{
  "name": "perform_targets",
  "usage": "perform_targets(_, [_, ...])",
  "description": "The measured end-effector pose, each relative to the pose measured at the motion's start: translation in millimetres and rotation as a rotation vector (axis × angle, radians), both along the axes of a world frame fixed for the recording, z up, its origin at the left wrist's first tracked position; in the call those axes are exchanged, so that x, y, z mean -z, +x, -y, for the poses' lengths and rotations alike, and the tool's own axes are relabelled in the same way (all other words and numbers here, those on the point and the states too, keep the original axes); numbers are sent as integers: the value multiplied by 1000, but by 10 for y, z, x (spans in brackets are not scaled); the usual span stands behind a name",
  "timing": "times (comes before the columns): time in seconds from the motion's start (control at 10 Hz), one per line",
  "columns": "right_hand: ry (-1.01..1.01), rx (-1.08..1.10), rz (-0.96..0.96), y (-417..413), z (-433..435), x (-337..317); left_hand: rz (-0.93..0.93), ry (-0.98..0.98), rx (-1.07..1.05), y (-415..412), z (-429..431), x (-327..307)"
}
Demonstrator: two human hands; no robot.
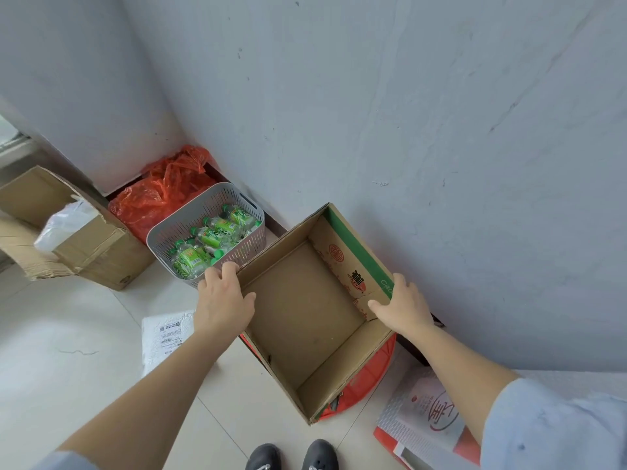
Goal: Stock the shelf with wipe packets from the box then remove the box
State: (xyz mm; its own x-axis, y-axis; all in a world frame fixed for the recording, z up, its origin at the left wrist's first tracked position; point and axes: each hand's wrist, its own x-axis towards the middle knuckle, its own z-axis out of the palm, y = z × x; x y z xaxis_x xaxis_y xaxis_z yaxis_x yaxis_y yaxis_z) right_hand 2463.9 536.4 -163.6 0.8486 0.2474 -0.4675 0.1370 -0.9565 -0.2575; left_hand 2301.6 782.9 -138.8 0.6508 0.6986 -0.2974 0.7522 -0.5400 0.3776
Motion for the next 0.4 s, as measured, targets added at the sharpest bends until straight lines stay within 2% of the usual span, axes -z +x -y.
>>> perform_targets(0.2, [-56, -22, -77, -19, 82, -12, -71, 33, 47, -19, 120, -55])
perform_targets(0.4, [-124, -125, -99, -129, 89, -203, -193, 112, 225, -89, 125, -205])
